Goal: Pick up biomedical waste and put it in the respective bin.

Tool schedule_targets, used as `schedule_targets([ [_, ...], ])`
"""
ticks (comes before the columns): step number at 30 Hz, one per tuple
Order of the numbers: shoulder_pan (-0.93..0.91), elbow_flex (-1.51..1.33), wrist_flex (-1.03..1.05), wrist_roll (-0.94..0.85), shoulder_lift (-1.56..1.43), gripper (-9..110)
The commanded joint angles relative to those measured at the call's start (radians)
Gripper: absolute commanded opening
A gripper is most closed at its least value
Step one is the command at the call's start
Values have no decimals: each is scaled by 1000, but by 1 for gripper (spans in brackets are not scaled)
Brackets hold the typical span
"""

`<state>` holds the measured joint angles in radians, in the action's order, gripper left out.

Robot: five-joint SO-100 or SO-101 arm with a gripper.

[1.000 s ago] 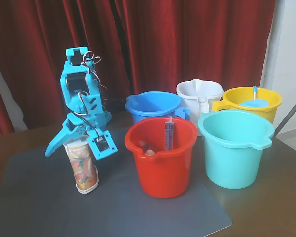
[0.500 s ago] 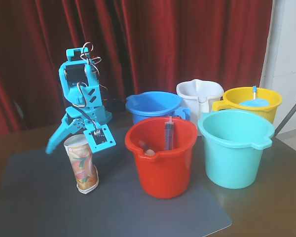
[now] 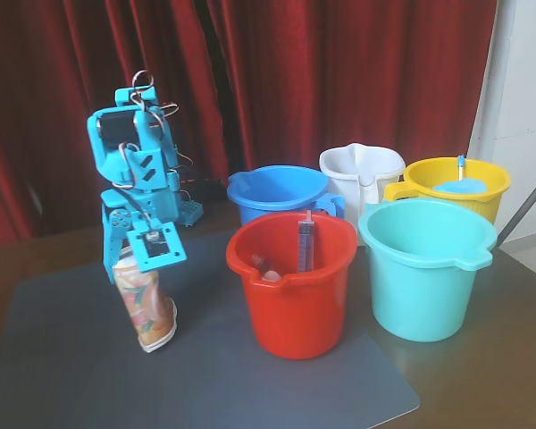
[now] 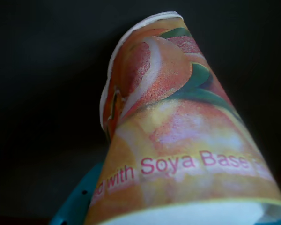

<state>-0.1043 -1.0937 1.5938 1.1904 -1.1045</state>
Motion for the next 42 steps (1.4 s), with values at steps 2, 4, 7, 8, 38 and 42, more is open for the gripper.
schedule_targets([
  [2, 5, 21, 87, 2, -20, 0],
  [4, 3, 25, 84, 2, -21, 0],
  [7, -25, 55, 78, 6, -23, 0],
  [8, -31, 72, 78, 6, -23, 0],
  [38, 419, 551, -152, 707, -365, 0],
  [42, 512, 557, -324, 769, -232, 0],
])
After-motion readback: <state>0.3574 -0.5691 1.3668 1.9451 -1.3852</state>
